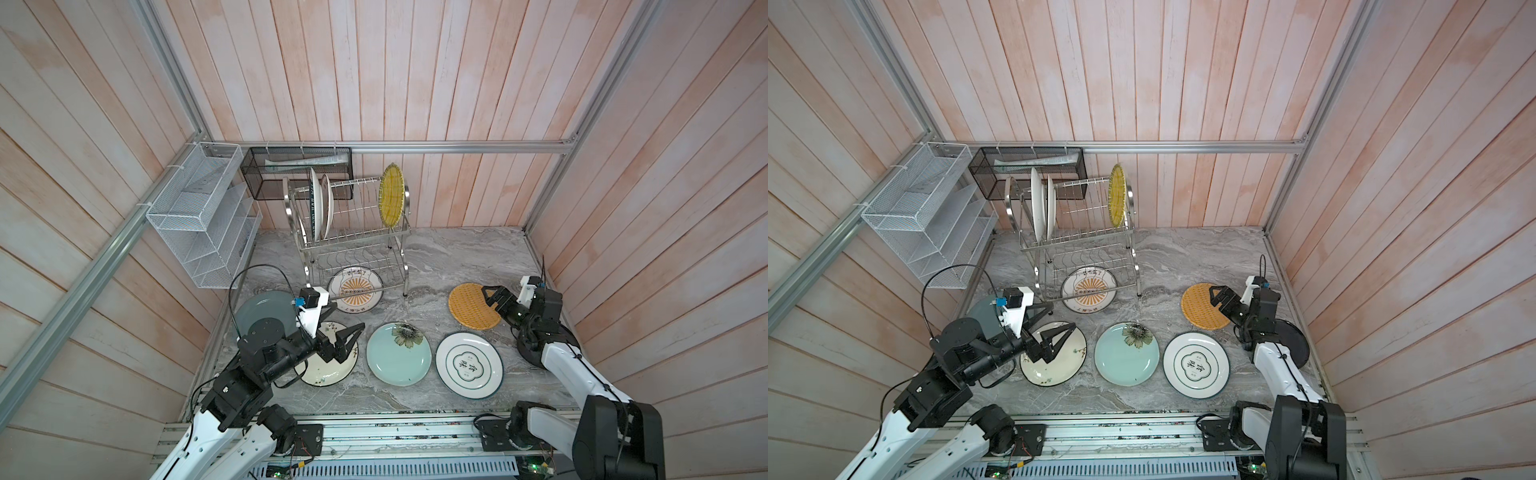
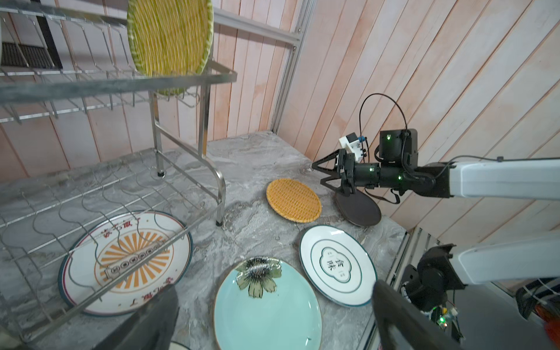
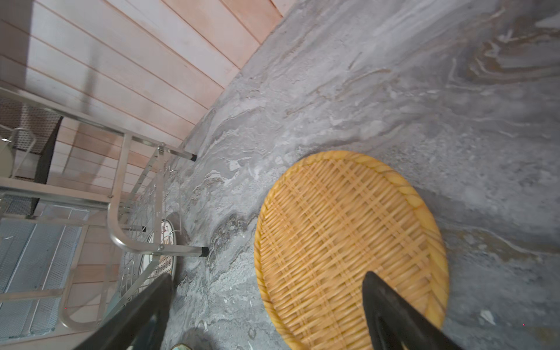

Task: Load plates into a dish rack
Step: Pick up the plate from the middle-right of the table.

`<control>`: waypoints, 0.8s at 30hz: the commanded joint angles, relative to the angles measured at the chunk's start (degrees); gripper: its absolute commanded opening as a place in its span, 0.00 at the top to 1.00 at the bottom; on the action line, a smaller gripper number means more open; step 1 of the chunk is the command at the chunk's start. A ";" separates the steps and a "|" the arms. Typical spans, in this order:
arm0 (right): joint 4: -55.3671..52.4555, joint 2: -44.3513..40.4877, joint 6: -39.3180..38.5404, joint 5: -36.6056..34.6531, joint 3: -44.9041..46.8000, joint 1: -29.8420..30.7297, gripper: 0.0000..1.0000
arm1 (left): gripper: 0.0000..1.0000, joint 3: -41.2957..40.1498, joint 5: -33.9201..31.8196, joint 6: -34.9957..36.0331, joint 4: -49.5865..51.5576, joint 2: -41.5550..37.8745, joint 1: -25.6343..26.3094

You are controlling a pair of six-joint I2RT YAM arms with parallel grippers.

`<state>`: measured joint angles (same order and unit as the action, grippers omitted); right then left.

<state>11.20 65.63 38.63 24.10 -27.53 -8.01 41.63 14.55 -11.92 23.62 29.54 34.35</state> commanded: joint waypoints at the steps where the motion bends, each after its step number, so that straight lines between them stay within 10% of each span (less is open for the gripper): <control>1: 3.16 2.17 0.12 1.20 0.77 -2.15 0.04 | 0.00 -2.71 0.05 -2.14 2.12 -2.86 -0.16; 24: 11.30 21.62 -0.04 13.40 1.22 -7.88 0.15 | 0.00 -4.36 2.26 -3.67 1.00 -1.61 -0.13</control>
<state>18.76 85.65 36.93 34.92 -27.27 -15.59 37.78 16.21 -15.27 25.06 28.08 34.35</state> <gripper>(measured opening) 0.863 0.999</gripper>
